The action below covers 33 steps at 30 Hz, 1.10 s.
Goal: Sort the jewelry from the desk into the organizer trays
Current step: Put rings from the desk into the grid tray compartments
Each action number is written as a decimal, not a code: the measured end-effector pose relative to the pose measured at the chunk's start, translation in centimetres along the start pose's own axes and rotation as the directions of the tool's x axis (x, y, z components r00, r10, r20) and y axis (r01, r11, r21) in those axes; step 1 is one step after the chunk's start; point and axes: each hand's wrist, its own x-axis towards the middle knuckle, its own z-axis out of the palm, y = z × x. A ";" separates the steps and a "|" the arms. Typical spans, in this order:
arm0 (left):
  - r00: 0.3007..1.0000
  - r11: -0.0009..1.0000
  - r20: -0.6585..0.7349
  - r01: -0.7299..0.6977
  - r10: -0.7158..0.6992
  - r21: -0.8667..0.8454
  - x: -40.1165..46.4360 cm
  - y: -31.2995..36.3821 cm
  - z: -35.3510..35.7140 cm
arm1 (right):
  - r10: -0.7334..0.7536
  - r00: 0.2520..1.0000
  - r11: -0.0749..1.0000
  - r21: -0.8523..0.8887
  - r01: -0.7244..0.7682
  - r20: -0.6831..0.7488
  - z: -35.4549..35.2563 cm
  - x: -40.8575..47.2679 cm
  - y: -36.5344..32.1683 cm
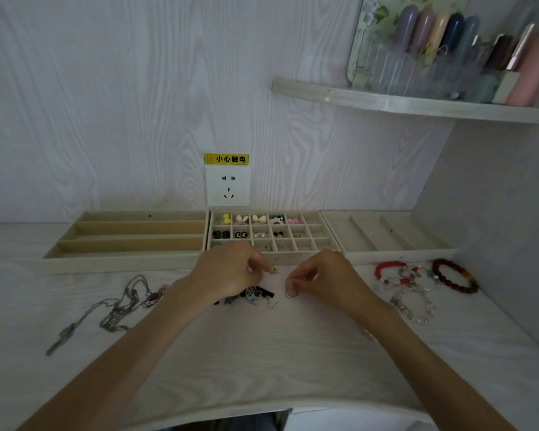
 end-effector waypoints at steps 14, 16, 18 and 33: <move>0.968 0.764 0.251 0.164 -0.002 -0.624 0.0 2.4 0.2 | 0.203 0.979 0.591 0.795 -0.133 0.013 -0.9 -1.8 0.5; 0.959 0.608 0.283 0.227 -0.003 -0.761 -0.2 2.6 -0.2 | 0.244 0.969 0.440 0.885 -0.154 0.047 -0.9 -1.7 0.3; 0.969 0.581 0.246 0.203 -0.005 -0.788 -0.2 2.7 -0.1 | 0.252 0.967 0.428 0.893 -0.141 0.032 -0.6 -1.6 0.1; 0.994 0.743 0.010 0.090 -0.111 -0.663 0.6 2.0 -0.4 | 0.073 0.987 0.953 0.301 -0.027 -0.143 0.1 -1.6 1.2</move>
